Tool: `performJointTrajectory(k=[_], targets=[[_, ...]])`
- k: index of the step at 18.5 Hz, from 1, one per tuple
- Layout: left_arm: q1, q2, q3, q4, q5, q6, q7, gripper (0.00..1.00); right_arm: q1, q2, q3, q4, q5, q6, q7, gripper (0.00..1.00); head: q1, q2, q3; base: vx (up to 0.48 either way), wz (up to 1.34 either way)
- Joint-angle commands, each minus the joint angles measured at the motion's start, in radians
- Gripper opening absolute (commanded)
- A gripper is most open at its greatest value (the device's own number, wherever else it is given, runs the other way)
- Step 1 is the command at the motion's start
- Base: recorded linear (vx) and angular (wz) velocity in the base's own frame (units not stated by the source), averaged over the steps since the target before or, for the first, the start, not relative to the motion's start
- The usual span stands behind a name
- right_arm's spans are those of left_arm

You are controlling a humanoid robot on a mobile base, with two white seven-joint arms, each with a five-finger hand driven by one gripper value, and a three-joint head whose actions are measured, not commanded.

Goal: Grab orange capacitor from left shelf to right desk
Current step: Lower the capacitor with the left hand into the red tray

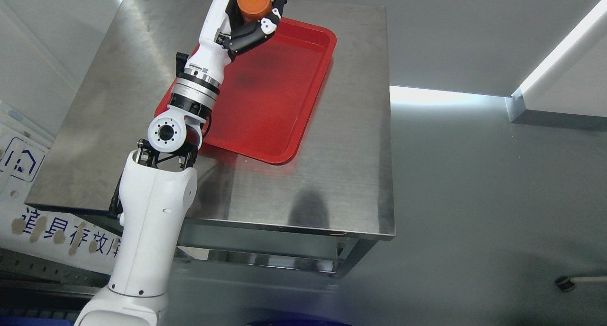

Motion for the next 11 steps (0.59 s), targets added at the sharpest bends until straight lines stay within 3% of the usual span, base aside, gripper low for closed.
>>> performJointTrajectory(k=[1,6,11], targets=[[0.091,0.017,-0.013,-0.041,-0.015,0.007,-0.002,0.05,-0.002,-0.017,-0.011,-0.034,0.005,0.0,0.001,1.0,0.0,0.0,0.0,-0.032,0.01],[0.136,0.017,-0.013,-0.044,-0.018,0.033,-0.001,0.05,-0.002,-0.017,-0.011,-0.034,0.005,0.0,0.001,1.0,0.0,0.0,0.0,-0.008,-0.02],[0.094,0.017,-0.002,-0.006,-0.02,0.04,-0.001,0.05,-0.002,-0.017,-0.011,-0.034,0.005,0.0,0.001,1.0,0.0,0.0,0.0,0.001,0.0]])
